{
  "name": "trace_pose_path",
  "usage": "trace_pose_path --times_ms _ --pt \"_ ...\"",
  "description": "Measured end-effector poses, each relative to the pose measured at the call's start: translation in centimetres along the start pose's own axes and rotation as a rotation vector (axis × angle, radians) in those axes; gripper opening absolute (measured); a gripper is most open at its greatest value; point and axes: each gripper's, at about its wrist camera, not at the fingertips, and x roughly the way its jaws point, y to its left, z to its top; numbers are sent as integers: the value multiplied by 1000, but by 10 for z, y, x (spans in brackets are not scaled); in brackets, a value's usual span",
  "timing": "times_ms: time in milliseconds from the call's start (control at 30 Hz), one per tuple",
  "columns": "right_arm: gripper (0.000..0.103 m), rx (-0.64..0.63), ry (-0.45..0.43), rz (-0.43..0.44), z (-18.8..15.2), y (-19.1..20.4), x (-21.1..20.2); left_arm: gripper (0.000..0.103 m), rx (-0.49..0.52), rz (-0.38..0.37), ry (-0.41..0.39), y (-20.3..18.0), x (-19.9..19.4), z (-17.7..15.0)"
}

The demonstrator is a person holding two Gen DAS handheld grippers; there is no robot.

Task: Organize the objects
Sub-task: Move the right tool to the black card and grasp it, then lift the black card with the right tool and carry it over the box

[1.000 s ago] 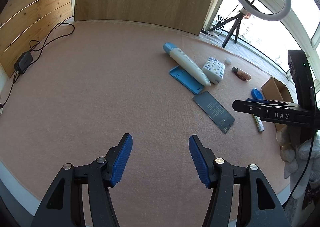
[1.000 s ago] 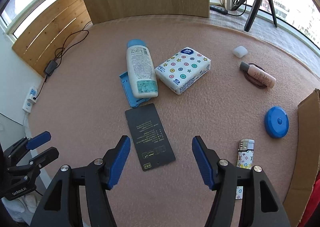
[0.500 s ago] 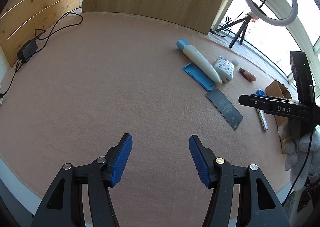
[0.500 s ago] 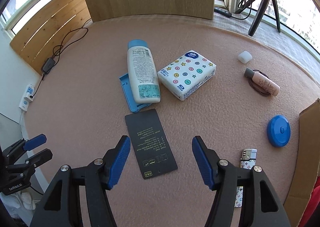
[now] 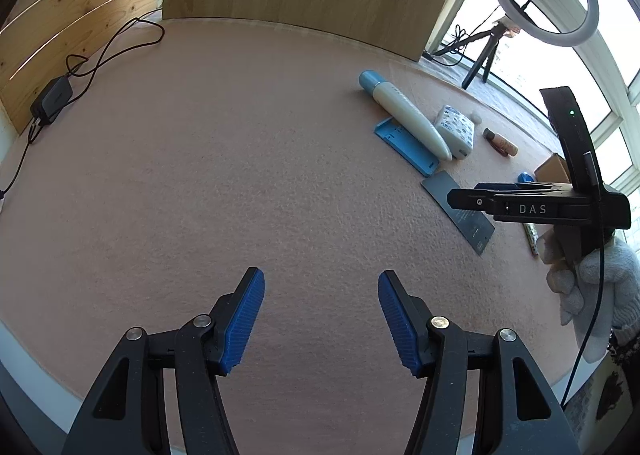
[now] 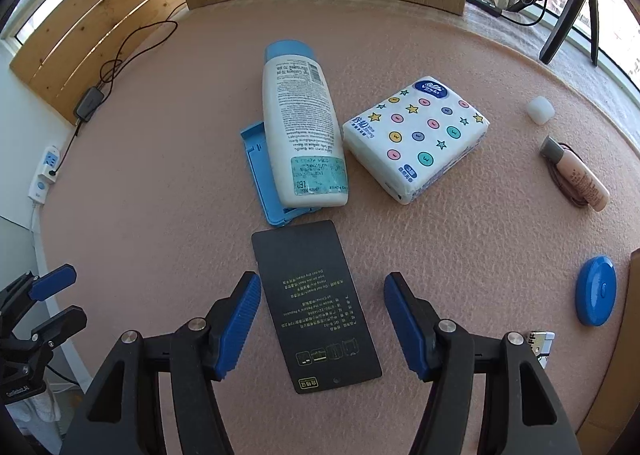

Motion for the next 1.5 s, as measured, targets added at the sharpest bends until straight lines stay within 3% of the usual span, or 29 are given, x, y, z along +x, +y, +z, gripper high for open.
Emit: trace_pose_path --times_ms 367,500,767,933,1200,1500 --pt "60 -62 24 -18 0 16 4 63 -8 -3 3 2 3 2" --pt "60 -113 38 -65 -2 29 7 63 -9 -5 4 0 4 2" --pt "47 -153 40 -123 -7 34 7 63 -7 -6 4 0 4 2" --pt "46 -157 36 -128 -9 37 8 63 1 -6 5 -6 4 2" --pt "46 -96 18 -90 -24 31 -3 63 24 -14 12 -21 6 3" --pt "46 3 -52 -57 -45 4 -44 63 74 -37 24 -47 13 8"
